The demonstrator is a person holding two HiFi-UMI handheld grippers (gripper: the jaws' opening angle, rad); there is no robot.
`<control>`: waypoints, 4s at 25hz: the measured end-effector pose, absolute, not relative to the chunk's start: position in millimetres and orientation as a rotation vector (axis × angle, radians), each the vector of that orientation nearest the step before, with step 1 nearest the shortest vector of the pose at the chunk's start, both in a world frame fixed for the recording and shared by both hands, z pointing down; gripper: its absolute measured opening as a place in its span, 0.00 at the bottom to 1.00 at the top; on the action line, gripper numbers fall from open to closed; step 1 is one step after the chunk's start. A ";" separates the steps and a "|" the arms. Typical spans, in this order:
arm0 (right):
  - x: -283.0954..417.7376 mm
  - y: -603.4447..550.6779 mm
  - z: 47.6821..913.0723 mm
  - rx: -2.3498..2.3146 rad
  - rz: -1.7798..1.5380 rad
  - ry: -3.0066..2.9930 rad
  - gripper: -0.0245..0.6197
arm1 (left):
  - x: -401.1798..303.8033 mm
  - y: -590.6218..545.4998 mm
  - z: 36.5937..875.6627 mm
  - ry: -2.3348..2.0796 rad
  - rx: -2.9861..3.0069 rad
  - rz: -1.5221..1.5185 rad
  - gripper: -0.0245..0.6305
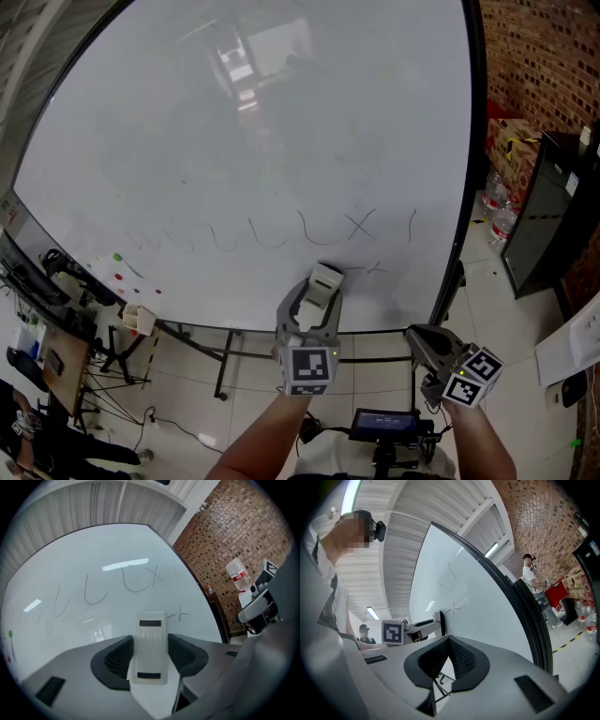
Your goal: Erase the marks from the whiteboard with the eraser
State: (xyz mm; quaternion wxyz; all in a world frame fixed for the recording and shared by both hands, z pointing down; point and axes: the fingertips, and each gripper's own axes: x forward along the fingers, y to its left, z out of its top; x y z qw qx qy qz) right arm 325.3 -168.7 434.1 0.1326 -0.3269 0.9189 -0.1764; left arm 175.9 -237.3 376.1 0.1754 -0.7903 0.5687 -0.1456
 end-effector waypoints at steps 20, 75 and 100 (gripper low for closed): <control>324.7 -172.9 438.4 -0.959 -0.523 2.666 0.06 | 220.1 -231.4 361.6 1.439 -2.205 -0.468 0.45; 348.6 -135.6 444.6 -1.050 -0.528 2.631 0.06 | 248.6 -230.0 400.4 1.366 -2.542 -0.452 0.45; 376.4 -131.6 449.0 -1.120 -0.545 2.573 0.06 | 296.5 -224.3 366.4 1.312 -2.174 -0.525 0.44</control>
